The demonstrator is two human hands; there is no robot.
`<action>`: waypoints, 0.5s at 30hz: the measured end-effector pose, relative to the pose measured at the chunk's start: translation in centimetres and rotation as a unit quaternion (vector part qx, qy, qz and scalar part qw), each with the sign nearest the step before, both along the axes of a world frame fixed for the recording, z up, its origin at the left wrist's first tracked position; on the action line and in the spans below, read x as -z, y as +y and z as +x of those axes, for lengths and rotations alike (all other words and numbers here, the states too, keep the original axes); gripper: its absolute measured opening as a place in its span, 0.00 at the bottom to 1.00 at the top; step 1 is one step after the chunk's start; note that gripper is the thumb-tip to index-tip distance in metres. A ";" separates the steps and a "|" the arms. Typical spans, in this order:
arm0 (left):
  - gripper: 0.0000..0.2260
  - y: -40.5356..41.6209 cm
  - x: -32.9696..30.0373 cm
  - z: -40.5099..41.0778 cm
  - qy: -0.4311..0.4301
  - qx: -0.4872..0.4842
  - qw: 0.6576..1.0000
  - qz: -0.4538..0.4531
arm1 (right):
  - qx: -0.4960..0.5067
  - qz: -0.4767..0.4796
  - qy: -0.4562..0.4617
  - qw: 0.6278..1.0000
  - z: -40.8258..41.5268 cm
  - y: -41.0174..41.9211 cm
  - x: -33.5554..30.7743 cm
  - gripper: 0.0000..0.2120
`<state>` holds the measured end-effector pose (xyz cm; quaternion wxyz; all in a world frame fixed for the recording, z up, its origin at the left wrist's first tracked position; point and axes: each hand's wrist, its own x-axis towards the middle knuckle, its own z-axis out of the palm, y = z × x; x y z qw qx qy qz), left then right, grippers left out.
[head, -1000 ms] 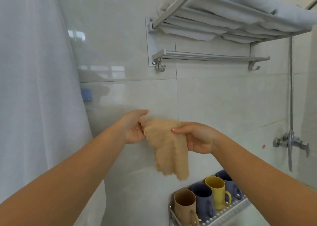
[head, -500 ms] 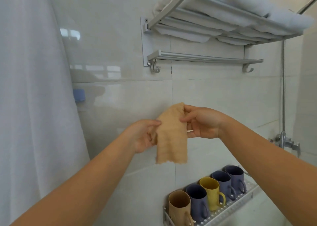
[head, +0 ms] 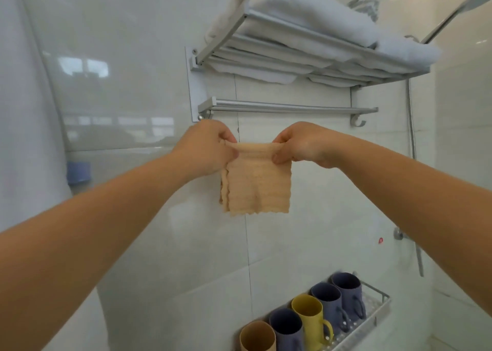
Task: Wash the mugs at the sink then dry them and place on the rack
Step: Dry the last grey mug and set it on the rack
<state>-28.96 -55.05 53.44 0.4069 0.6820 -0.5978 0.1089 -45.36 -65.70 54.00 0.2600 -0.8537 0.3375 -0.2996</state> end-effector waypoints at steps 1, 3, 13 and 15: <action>0.02 -0.1 -0.6 -0.3 -0.028 -0.008 1.000 -0.010 | 0.013 -0.026 0.012 1.000 -0.1 0.0 -0.5 0.07; 0.01 -0.3 -2.0 -0.8 -0.074 -0.020 0.997 -0.027 | 0.027 -0.063 0.014 0.998 -0.3 -0.1 -1.5 0.06; 0.09 -4.0 -9.8 -1.4 -0.131 -0.107 0.981 -0.098 | 0.008 -0.016 -0.256 0.967 1.8 -4.0 -7.1 0.18; 0.11 -4.9 -9.8 -1.1 -0.140 -0.129 0.976 -0.108 | 0.062 -0.085 -0.266 0.958 3.0 -4.5 -7.5 0.13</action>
